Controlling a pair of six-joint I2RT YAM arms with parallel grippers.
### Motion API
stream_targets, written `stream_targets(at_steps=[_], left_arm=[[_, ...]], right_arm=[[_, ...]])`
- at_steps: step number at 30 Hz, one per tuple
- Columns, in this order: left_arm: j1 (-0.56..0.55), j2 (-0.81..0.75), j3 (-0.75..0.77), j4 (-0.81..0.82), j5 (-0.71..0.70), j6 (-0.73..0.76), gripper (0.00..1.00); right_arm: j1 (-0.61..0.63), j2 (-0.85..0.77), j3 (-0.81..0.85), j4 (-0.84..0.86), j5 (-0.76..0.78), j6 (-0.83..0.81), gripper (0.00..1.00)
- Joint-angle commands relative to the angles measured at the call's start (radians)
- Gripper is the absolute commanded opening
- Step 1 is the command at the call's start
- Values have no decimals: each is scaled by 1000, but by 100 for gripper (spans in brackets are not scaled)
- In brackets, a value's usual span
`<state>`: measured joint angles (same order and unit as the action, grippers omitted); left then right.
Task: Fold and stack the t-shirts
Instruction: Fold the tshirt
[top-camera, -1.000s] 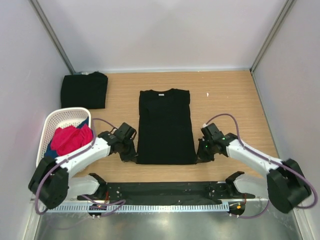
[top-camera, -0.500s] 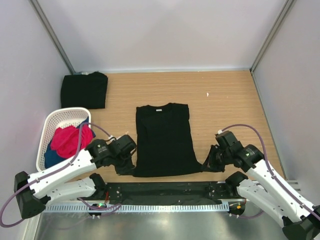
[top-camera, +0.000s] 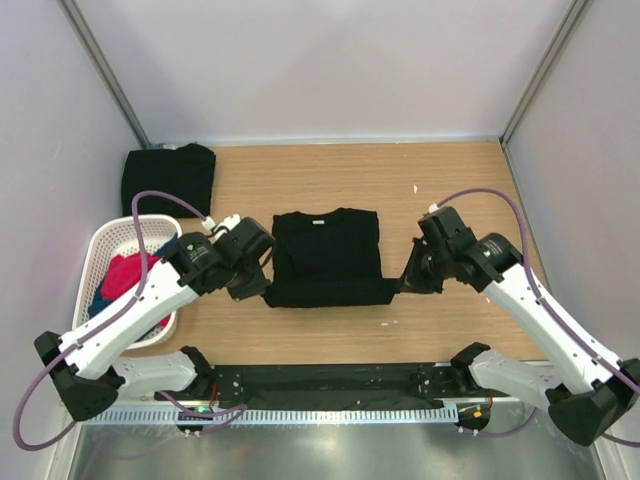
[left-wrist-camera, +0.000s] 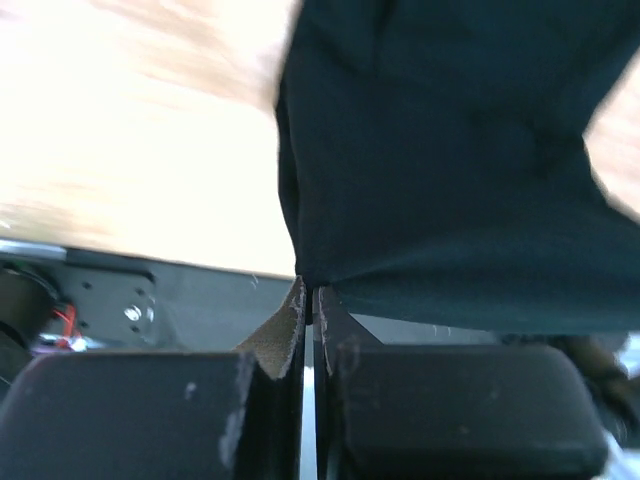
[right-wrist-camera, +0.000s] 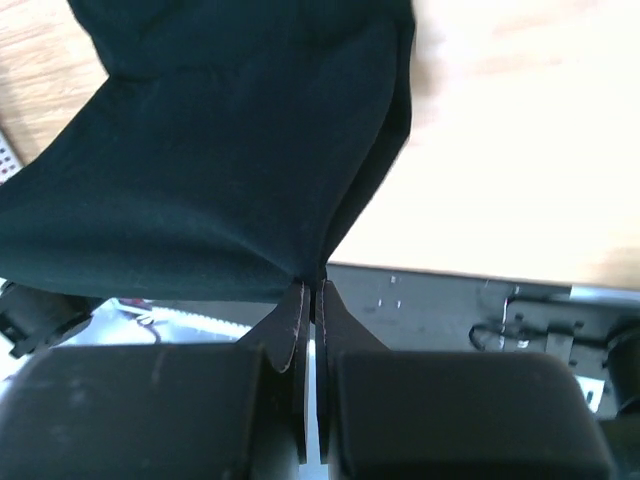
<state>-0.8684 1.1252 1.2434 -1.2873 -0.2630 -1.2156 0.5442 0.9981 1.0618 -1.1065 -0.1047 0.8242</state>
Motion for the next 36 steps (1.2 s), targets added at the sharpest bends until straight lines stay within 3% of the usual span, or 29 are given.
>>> stream_targets(at_steps=[1,8,18,36], left_arm=[[107,18,42,-61,-99,120,0],[201,85,97,55,-90,250,0],[336,208,189,206,-73,413,0],[462,432,275,466,-32,565,0]], right_arm=[[-1,63,76,54,92,-95,1],[-43,201,236,114,209,-187,1],[-154,309,279,226,177,-255,1],[-237,576,369,455,157,-324,1]])
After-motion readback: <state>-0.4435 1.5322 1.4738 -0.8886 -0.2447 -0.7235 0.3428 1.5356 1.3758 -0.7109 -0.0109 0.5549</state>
